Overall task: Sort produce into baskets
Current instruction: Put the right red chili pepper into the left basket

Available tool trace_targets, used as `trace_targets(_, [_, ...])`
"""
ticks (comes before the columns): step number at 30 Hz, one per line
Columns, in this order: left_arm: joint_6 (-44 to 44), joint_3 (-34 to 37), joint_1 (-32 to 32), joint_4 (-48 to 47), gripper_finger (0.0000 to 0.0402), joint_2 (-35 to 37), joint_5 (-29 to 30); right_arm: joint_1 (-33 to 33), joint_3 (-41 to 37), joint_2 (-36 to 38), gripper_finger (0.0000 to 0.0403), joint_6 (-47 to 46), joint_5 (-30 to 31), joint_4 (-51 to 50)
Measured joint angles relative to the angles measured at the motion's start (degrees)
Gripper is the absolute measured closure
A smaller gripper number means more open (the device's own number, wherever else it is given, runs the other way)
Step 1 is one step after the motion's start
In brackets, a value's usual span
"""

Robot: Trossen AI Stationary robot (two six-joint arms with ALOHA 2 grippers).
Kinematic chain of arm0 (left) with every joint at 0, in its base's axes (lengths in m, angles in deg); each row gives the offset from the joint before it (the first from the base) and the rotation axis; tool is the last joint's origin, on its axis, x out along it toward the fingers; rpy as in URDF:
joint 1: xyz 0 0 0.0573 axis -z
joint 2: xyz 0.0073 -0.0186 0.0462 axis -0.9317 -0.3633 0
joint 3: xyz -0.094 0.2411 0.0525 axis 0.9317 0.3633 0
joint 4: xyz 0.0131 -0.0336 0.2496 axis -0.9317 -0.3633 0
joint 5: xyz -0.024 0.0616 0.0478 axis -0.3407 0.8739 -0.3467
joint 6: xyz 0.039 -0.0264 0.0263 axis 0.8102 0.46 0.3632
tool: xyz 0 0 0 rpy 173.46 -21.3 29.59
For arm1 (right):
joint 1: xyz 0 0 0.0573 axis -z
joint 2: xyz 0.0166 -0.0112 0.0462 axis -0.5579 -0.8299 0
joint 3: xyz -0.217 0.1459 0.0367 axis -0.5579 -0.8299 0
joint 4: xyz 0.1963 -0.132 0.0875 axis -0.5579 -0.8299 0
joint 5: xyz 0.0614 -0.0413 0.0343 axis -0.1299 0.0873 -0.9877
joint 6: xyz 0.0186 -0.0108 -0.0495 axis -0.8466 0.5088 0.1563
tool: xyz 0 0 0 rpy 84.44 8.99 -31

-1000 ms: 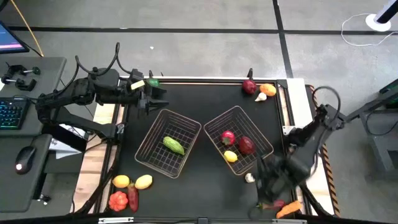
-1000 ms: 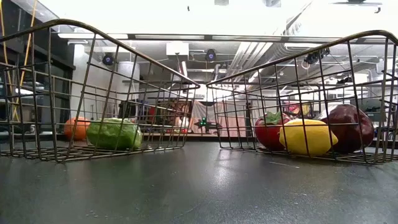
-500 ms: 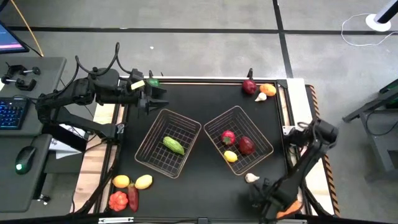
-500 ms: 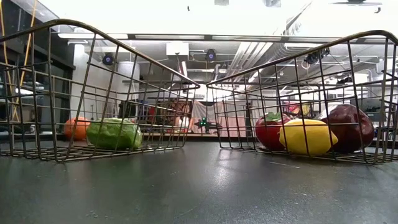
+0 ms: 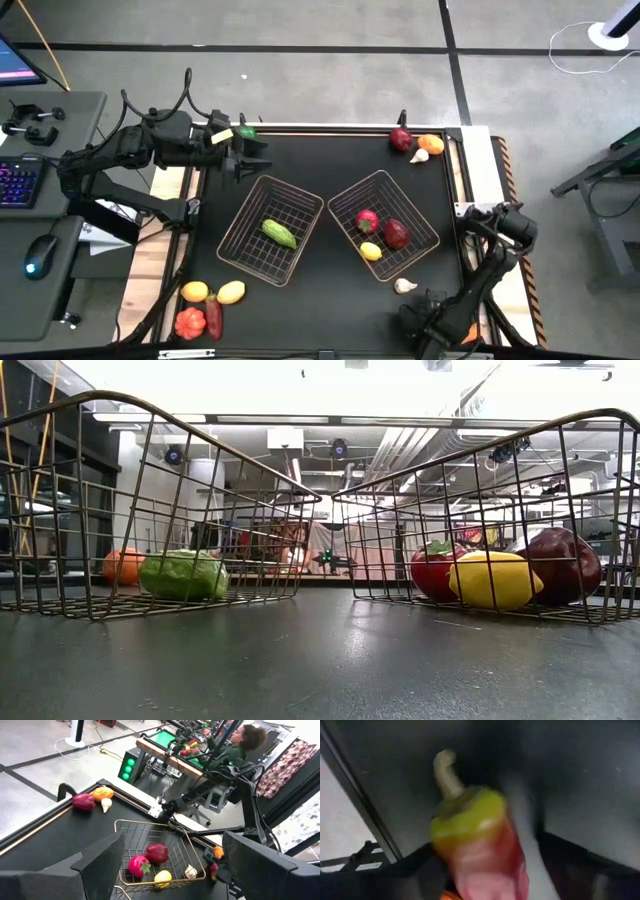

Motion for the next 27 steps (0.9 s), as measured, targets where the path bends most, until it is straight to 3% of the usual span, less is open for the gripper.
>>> trace_targets(5, [-0.15,0.0,0.0,-0.03,0.0076,0.01,0.02,0.51,8.36,4.12,0.0316,5.47,1.93,-13.53])
trace_targets(6, [-0.15,0.0,0.0,-0.05,0.0076,0.01,0.02,0.71,10.77,5.17,0.0333,6.59,3.9,-17.31])
trace_targets(11, [-0.08,0.0,0.01,-1.91,0.0076,0.02,0.02,4.47,22.79,11.32,0.0334,7.51,18.65,-35.07])
trace_targets(14, [-0.13,0.05,0.01,-5.14,0.0076,0.02,-0.01,9.75,26.84,13.29,0.0314,10.21,29.09,-38.03])
trace_targets(18, [-1.95,1.91,0.16,-8.32,0.0076,0.01,-2.84,19.67,27.12,13.63,0.0289,22.26,37.32,-28.56])
trace_targets(23, [-3.78,4.9,3.79,-12.59,0.0076,-0.2,-5.43,31.49,23.58,11.43,0.0294,43.75,38.99,-2.98])
trace_targets(27, [-5.87,7.94,8.72,-13.35,0.0076,-0.07,-6.02,38.52,22.23,9.93,0.0294,53.85,38.81,14.78])
